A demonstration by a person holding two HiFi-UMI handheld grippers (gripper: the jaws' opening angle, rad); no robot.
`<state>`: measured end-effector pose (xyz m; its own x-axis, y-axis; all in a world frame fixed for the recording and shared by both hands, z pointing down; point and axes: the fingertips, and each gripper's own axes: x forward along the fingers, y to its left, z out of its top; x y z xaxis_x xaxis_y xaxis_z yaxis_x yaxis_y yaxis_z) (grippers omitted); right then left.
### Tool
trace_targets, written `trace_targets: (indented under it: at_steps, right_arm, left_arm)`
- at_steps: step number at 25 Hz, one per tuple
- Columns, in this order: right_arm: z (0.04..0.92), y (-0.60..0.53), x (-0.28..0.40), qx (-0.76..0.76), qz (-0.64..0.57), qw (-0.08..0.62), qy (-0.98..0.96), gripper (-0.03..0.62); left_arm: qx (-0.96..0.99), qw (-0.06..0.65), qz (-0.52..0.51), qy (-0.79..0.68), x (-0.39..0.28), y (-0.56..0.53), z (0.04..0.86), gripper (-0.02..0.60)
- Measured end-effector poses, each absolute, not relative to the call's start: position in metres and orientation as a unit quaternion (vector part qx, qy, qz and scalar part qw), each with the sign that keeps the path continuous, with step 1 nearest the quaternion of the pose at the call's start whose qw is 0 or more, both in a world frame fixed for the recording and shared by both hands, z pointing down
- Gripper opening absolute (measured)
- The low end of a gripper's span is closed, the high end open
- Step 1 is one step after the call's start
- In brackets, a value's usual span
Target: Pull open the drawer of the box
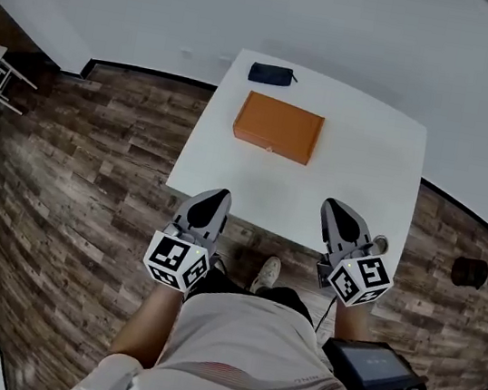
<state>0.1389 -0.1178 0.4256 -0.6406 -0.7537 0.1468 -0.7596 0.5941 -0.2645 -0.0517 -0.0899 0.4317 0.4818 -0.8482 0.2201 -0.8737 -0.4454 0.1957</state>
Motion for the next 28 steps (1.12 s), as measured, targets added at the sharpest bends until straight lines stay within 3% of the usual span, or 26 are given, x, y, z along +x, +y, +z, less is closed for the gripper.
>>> trace_targets:
  at_steps: [13, 24, 28]
  right_arm:
    - [0.448, -0.137, 0.126, 0.44, 0.172, 0.048, -0.88, 0.003]
    - [0.462, -0.151, 0.105, 0.443, 0.168, 0.081, -0.877, 0.003]
    - [0.474, -0.146, 0.113, 0.447, 0.175, 0.098, -0.872, 0.003]
  left_arm:
    - [0.867, 0.144, 0.049, -0.474, -0.047, -0.138, 0.447, 0.009]
    - [0.875, 0.157, 0.128, -0.44, -0.035, -0.181, 0.519, 0.012]
    - [0.87, 0.17, 0.152, -0.437, -0.02, -0.201, 0.552, 0.076]
